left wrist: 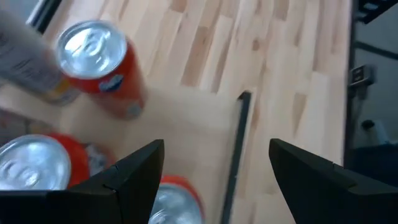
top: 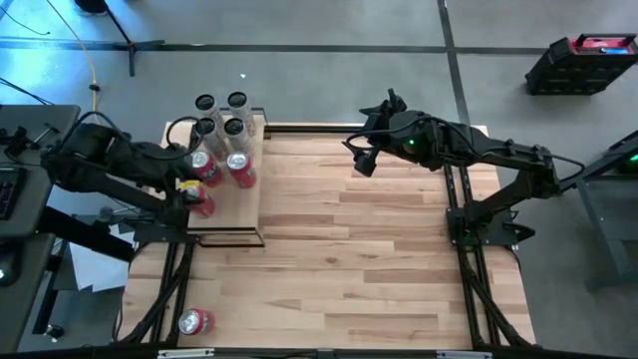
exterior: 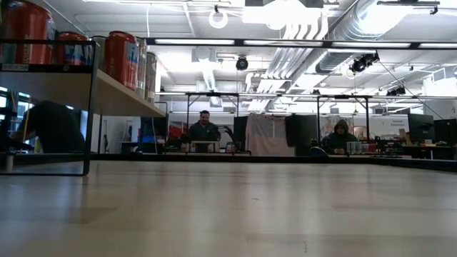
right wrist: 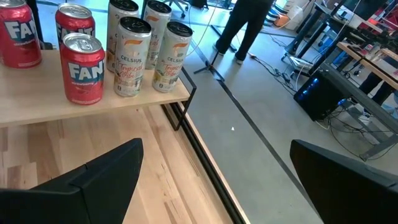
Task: Place canned beverage on shelf
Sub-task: Put the top red soda can on the shelf
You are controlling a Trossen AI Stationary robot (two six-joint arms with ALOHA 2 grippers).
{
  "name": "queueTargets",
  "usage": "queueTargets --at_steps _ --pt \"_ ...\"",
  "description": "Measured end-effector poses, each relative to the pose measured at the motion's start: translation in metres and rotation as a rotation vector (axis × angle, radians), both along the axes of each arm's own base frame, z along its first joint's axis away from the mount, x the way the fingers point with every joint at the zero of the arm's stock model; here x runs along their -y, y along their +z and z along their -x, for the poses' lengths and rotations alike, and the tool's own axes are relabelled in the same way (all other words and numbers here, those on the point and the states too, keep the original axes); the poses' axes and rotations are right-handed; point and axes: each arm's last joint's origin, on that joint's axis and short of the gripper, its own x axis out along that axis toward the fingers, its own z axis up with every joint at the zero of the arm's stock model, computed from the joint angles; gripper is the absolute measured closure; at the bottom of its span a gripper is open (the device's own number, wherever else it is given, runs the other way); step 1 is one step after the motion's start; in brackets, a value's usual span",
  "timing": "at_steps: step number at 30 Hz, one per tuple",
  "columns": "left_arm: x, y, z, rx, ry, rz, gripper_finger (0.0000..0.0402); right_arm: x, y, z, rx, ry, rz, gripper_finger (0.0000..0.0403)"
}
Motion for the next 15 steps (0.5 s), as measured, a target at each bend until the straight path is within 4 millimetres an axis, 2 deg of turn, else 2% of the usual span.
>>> queueTargets --at_steps 7,15 --pt "-0.005 -0.032 0.011 -0.074 0.003 -0.043 0.0119 0.000 0.000 0.000 0.000 0.000 0.000 0.0011" --pt "-0.008 -0.029 0.028 -0.009 0.006 -0.036 0.0119 0.000 0.000 0.000 0.000 0.000 0.000 0.0011"
